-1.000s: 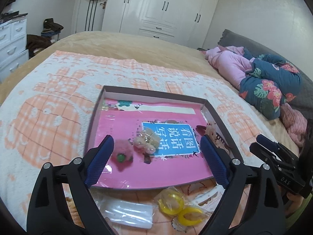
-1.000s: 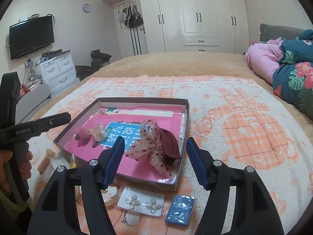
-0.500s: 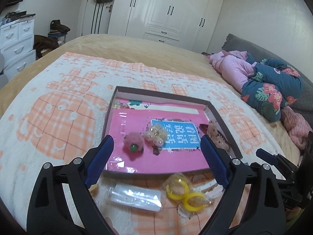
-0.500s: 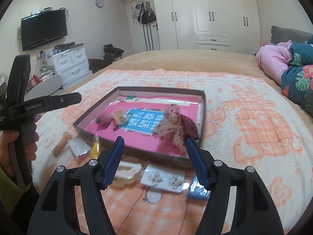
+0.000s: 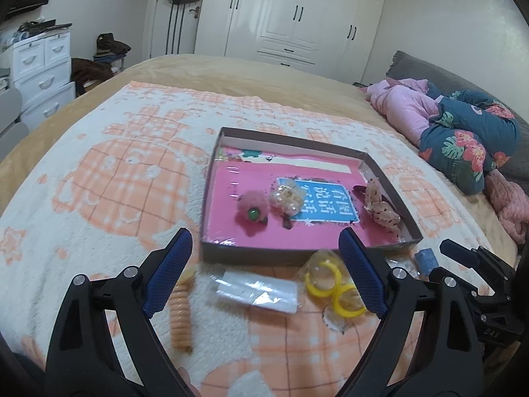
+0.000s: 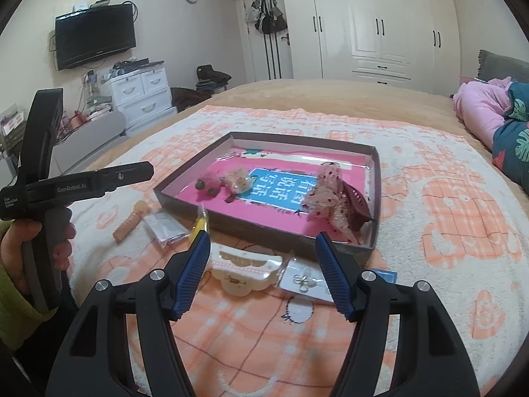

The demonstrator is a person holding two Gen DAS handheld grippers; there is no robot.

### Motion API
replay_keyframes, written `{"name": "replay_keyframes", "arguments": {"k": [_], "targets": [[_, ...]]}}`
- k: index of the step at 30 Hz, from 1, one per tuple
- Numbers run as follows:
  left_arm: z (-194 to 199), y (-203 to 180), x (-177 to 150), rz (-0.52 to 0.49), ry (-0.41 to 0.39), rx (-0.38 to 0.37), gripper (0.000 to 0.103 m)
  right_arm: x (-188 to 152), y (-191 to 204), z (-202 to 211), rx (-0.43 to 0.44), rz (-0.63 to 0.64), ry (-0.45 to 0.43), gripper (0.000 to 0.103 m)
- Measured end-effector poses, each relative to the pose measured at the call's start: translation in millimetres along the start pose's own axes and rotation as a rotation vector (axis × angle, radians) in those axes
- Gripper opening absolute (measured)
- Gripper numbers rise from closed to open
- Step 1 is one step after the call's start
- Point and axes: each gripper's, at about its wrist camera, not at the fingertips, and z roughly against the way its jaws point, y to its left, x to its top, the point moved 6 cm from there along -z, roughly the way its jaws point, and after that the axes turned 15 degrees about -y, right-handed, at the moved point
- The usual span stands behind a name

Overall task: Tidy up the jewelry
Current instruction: 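Withdraw both tools from the tray box toward the remaining items, then grasp the orange coiled hair tie with the left tool while the right tool grasps the yellow hair tie bag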

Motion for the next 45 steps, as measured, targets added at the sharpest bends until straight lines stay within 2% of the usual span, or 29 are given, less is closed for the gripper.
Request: {"name": "replay_keyframes", "arguments": {"k": [4,26,31,41,45], "targets": [[4.8,8.0,-5.0,0.002,0.008,0.017,0.084,-0.6,8.0,-0.8,0.017,0.010,0.005,0.064],[28.8,51.0,-23.7,0.039,0.041,0.107,0.084,-16.7,46.7,-22.3,0.076,0.086,0.068,0.063],[29.1,56.5,-31.4,0.033,0.068,0.131,0.084,-21.0,54.2,-31.8,0.090,0.108,0.091,0.056],[20.5,62.0,-46.7,0.029,0.121,0.128,0.084,-32.1,56.7,-49.7,0.094,0.097,0.132,0.038],[15.1,62.3,-53.3,0.036,0.145,0.111,0.075,-33.7,56.4,-54.9,0.100,0.087,0.140,0.030]]}}
